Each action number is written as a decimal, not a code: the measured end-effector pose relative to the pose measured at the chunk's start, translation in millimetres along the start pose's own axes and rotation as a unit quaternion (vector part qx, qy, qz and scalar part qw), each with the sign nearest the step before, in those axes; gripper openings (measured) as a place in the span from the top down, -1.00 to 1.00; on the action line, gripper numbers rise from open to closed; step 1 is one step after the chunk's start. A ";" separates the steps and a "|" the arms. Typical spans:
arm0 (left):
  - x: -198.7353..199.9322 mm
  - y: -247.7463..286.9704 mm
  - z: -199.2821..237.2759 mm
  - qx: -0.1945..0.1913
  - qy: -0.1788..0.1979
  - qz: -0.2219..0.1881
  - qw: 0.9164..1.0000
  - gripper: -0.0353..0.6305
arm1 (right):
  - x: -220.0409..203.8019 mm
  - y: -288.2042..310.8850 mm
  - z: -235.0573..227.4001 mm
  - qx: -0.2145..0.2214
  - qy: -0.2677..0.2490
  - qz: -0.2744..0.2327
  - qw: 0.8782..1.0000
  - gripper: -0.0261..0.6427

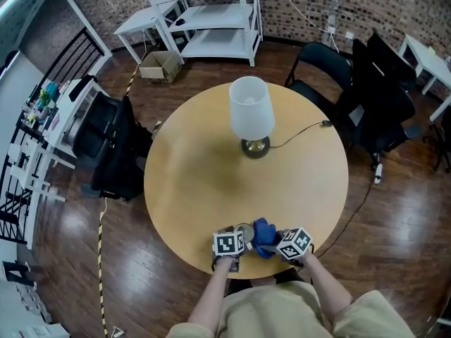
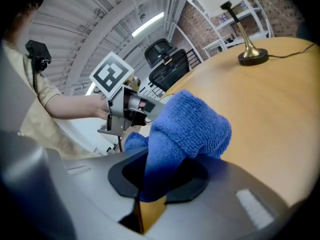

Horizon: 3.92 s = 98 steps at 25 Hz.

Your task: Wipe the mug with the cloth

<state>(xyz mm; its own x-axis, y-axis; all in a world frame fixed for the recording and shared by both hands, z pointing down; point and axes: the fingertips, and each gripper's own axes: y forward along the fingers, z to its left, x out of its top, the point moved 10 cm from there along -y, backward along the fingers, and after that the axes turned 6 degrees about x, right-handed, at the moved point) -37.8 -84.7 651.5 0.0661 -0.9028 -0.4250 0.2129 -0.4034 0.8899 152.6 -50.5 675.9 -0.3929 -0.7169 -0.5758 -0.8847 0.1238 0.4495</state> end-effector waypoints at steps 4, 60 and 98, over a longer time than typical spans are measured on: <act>-6.6 -25.0 6.4 -0.002 -0.014 -0.036 0.999 0.40 | -2.2 -23.8 -3.3 -0.037 0.018 -0.050 0.998 0.72; -73.6 -12.8 -86.8 0.050 -0.120 -0.142 0.981 0.65 | 151.6 199.6 59.3 0.131 -0.311 0.641 0.689 0.71; -76.0 -21.7 -43.9 0.175 -0.155 -0.193 0.953 0.84 | 165.7 185.6 -2.8 0.073 -0.266 0.658 0.701 0.71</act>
<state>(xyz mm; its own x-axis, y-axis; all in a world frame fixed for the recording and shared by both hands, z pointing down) -4.6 -0.8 657.3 -0.2538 -0.6565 -0.7104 -0.1794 -0.6897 0.7015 -76.0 -148.2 665.9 -0.8964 0.4359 0.0804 0.3298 0.5348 0.7780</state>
